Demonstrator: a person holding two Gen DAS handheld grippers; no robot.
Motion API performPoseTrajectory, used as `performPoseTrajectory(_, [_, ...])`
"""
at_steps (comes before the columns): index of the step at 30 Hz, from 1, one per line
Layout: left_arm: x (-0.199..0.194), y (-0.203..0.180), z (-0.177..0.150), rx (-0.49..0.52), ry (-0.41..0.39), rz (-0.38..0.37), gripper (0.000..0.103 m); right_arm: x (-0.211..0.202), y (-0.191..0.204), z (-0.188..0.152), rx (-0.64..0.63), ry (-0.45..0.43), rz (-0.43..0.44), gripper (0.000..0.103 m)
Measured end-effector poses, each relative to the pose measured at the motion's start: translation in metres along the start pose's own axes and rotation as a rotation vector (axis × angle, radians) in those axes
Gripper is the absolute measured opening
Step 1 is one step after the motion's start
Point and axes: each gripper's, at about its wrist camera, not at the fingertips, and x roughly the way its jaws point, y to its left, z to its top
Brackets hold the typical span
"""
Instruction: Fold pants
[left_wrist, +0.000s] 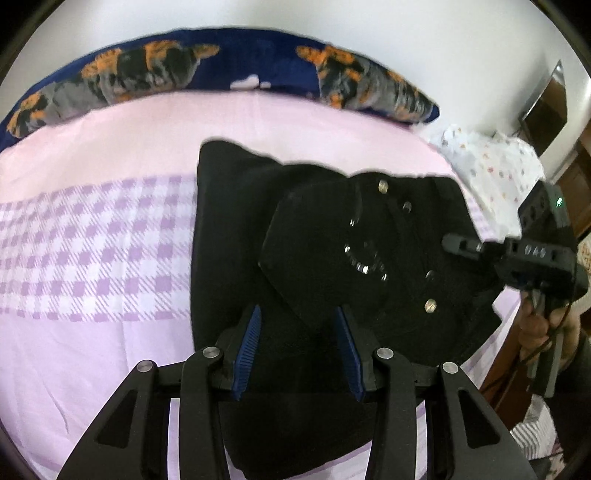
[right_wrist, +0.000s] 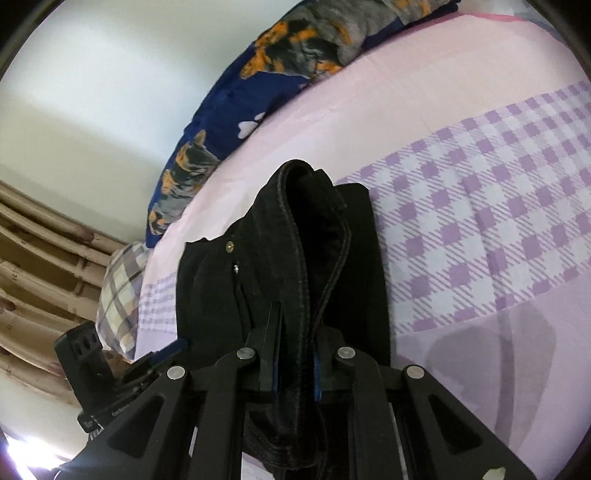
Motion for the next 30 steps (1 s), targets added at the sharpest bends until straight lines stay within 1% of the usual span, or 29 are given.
performPoseTrajectory(2, [0.004,0.002,-0.003,-0.010,0.014,-0.005,0.043,0.002,0.002,0.002,-0.006,0.001,-0.001,0.012])
performPoseTrajectory(5, [0.003,0.004,-0.004,-0.017,0.012,-0.015,0.043,0.003,-0.001,0.002,-0.008,0.011,-0.007,0.014])
performPoseTrajectory(7, [0.004,0.003,-0.006,-0.002,0.019,-0.010,0.043,0.001,-0.004,0.002,0.007,0.014,-0.021,0.023])
performPoseTrajectory(9, [0.004,0.000,-0.008,0.024,0.022,0.002,0.043,-0.008,-0.002,0.000,0.012,-0.001,-0.042,0.025])
performPoseTrajectory(14, [0.002,-0.002,-0.010,0.048,0.025,0.004,0.045,-0.037,0.001,-0.010,0.018,-0.043,-0.052,0.025])
performPoseTrajectory(16, [0.000,0.001,-0.012,0.034,0.024,-0.005,0.045,-0.048,0.000,-0.015,0.027,-0.044,-0.025,0.025])
performPoseTrajectory(18, [-0.003,0.005,-0.015,0.023,0.026,-0.013,0.045,-0.052,0.001,-0.020,0.031,-0.019,0.020,0.025])
performPoseTrajectory(20, [-0.005,0.006,-0.018,0.025,0.021,-0.014,0.045,-0.054,0.005,-0.024,0.015,0.001,0.026,0.025])
performPoseTrajectory(25, [-0.008,0.009,-0.024,0.015,0.017,-0.008,0.045,-0.052,0.016,-0.031,-0.014,0.048,0.146,0.025])
performPoseTrajectory(26, [-0.009,0.010,-0.024,0.011,0.016,-0.010,0.045,-0.050,0.020,-0.031,-0.031,0.050,0.132,0.025])
performPoseTrajectory(27, [-0.009,0.010,-0.024,0.008,0.016,-0.011,0.045,-0.046,0.024,-0.031,-0.058,0.051,0.084,0.025])
performPoseTrajectory(28, [-0.009,0.011,-0.024,0.008,0.016,-0.010,0.045,-0.044,0.025,-0.031,-0.070,0.055,0.059,0.025])
performPoseTrajectory(30, [-0.009,0.010,-0.025,0.012,0.016,-0.004,0.045,-0.038,0.026,-0.033,-0.076,0.064,0.019,0.025])
